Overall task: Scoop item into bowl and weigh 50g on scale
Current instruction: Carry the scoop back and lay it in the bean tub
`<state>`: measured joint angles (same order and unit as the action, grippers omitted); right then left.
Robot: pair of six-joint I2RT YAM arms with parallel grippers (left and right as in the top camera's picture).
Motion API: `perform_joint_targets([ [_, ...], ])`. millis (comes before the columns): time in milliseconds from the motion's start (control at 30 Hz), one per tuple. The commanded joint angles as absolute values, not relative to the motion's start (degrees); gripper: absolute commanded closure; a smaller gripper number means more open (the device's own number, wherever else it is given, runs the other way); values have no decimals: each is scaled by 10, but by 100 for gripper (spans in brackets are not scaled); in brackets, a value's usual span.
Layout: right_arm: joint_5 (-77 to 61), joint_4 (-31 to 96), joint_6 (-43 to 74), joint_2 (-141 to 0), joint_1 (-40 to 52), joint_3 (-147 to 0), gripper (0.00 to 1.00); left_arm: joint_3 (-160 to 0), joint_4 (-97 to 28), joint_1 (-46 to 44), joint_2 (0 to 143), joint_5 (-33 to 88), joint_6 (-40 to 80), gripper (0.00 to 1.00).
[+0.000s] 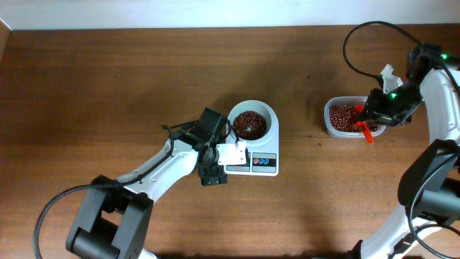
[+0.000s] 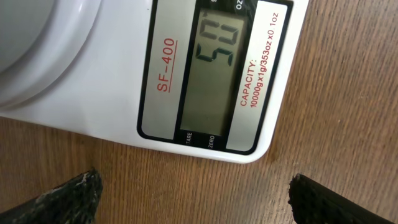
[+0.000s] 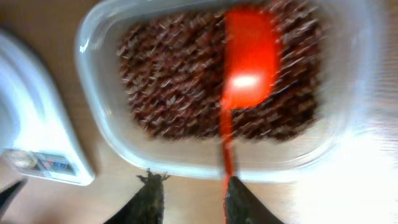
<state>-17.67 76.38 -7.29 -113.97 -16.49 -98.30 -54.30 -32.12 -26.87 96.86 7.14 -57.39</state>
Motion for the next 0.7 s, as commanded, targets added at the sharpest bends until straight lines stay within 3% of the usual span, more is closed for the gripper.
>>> perform_joint_targets([
  [0, -251, 800, -70, -1138, -161, -990, 96, -539, -321, -269, 960, 83, -566, 1],
  [100, -231, 835, -70, -1138, -161, -974, 96, -539, -321, -269, 960, 83, -566, 1],
  [333, 6, 814, 25, -1138, -163, -950, 96, -539, -321, -269, 960, 83, -566, 1],
  [667, 49, 682, 41, -1138, -181, -950, 93, -539, -321, -269, 960, 83, -566, 1],
])
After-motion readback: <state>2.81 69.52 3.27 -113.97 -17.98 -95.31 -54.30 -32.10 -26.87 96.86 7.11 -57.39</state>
